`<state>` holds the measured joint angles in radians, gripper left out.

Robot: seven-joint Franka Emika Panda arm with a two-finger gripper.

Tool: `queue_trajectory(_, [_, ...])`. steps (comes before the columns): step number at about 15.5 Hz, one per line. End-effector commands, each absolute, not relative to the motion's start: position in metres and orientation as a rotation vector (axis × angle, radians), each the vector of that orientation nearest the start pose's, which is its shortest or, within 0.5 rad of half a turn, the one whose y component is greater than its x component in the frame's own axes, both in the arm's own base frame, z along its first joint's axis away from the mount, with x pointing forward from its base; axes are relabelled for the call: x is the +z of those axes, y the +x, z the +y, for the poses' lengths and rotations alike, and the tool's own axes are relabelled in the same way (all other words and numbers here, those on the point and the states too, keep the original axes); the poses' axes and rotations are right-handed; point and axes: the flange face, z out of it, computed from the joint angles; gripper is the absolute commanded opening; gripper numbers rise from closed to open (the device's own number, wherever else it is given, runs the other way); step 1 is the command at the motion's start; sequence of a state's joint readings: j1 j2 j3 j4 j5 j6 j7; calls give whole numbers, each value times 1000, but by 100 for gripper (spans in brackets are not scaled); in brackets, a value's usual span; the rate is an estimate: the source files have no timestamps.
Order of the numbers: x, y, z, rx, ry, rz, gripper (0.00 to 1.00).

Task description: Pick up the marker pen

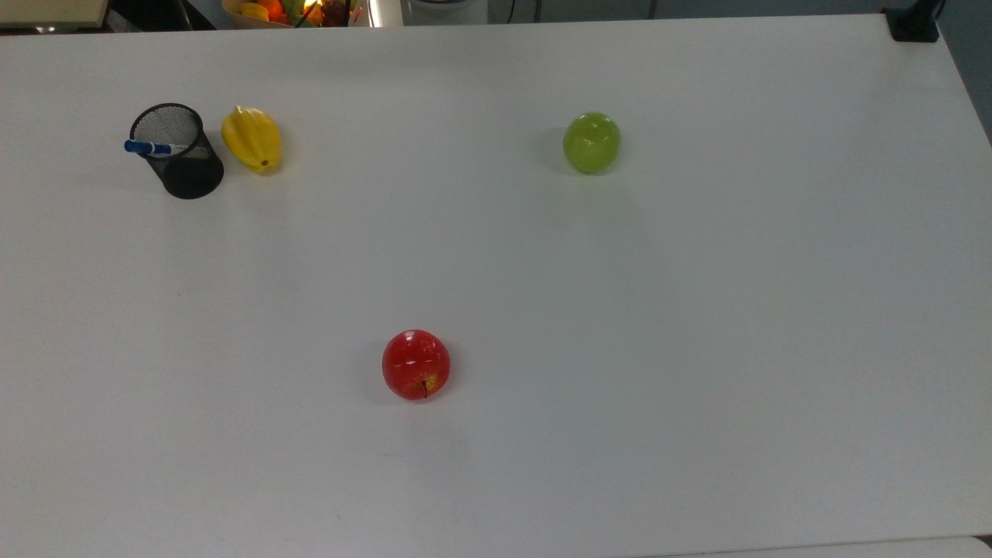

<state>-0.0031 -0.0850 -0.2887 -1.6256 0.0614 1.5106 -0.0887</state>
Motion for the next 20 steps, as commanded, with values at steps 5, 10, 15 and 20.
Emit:
queue_trajectory(5, [644, 489, -178, 2, -3035, 313, 100])
queue_trajectory(10, [648, 494, -202, -133, -3051, 378, 100])
queue_trajectory(15, [645, 496, -243, -277, -3052, 503, 100])
queue_trajectory(20, [571, 522, -300, -407, -3030, 672, 100])
